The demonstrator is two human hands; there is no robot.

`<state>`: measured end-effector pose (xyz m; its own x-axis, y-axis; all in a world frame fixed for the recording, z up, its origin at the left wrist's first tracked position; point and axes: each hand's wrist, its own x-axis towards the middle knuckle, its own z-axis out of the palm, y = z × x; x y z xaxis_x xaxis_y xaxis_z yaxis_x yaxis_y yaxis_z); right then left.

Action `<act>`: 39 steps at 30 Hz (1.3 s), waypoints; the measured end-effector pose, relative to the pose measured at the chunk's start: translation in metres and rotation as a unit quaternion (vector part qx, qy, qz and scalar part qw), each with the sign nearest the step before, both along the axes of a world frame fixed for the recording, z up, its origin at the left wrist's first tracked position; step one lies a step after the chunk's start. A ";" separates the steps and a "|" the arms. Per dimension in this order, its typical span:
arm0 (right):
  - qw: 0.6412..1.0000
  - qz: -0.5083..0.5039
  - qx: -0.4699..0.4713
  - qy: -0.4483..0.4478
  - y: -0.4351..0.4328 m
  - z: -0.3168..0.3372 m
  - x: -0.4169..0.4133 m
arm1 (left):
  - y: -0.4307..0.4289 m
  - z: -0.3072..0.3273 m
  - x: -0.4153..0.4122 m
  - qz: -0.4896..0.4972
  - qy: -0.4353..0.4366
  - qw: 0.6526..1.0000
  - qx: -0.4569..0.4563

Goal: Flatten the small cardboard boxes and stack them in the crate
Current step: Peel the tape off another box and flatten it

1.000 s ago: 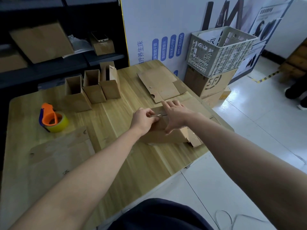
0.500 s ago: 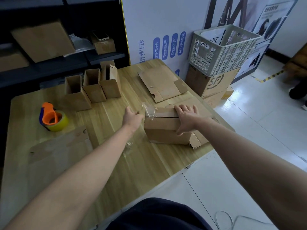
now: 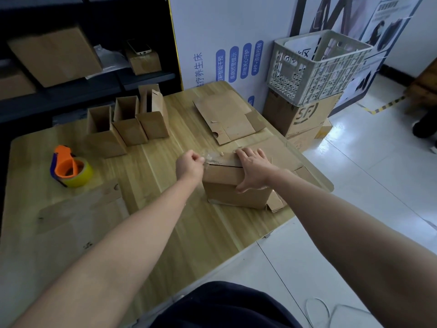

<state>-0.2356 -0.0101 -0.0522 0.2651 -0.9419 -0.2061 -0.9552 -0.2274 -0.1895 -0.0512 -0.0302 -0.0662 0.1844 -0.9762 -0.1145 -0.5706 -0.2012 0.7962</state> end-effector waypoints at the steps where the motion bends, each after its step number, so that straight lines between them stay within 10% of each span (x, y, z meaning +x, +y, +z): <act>1: 1.000 0.004 -0.004 -0.004 -0.001 0.002 -0.001 | -0.003 0.001 0.004 0.041 0.058 0.997 0.005; 6: 1.000 -0.010 -0.016 -0.022 -0.010 0.017 -0.009 | -0.019 0.006 0.037 0.236 0.362 0.901 0.025; 21: 0.998 -0.025 -0.049 -0.041 -0.031 0.041 0.010 | -0.014 -0.002 0.144 0.478 0.288 0.827 -0.071; 29: 0.997 -0.020 -0.070 -0.006 -0.024 0.043 0.037 | 0.025 -0.037 0.117 0.080 0.043 0.993 -0.081; 39: 0.999 -0.015 -0.045 -0.005 -0.006 0.025 0.039 | 0.055 -0.094 0.108 -0.228 -0.216 0.945 0.089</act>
<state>-0.1962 -0.0157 -0.0270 0.2379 -0.9642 -0.1172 -0.9601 -0.2152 -0.1788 0.0566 0.0251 -0.1600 -0.1846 -0.9377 -0.2945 -0.8947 0.0364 0.4451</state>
